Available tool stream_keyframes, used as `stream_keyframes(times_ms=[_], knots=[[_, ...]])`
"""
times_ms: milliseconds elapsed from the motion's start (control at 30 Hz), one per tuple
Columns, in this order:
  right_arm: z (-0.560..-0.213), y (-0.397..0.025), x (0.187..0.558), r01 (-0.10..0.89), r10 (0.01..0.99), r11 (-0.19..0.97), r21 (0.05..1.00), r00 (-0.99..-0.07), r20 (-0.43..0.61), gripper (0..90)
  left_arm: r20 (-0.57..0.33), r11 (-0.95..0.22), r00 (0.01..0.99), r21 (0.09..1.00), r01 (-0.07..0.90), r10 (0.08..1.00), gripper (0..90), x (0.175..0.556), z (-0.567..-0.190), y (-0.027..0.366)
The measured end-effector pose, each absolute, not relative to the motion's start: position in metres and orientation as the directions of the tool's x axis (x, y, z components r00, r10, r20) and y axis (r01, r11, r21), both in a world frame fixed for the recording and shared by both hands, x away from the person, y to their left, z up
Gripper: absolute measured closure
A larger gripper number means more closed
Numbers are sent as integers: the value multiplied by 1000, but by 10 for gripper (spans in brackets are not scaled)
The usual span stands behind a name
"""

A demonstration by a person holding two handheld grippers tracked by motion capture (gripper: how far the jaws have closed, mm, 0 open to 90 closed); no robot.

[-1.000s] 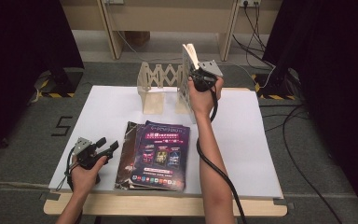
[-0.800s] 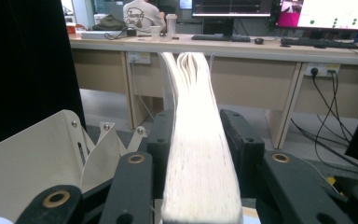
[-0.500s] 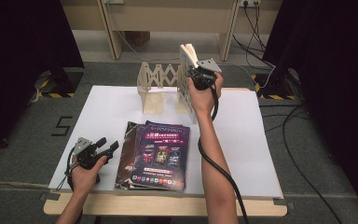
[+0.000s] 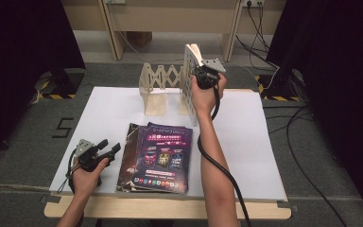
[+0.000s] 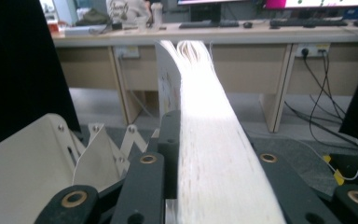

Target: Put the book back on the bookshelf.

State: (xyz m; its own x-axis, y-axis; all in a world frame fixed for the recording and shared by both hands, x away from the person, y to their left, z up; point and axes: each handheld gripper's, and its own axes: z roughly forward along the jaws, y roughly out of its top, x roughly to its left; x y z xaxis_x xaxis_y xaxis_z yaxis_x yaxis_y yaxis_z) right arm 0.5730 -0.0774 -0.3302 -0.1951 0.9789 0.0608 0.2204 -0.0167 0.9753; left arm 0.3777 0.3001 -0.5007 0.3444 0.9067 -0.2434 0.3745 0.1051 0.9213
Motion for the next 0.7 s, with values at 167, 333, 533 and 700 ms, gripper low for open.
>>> stream_keyframes(times_ms=[167,333,533,700], knots=[[-337,-70,570,180,980,23,983,-198,14,742,-240,101,347,922,374,906,348,378,-501,300],[-339,-72,565,167,978,28,986,-210,8,715,-227,91,349,926,365,909,349,377,-501,299],[-339,-80,563,178,960,-20,984,-270,68,549,-231,95,347,925,368,909,348,377,-501,299],[-335,-86,553,169,951,-27,985,-300,78,545,-236,97,346,922,375,908,349,378,-501,299]])
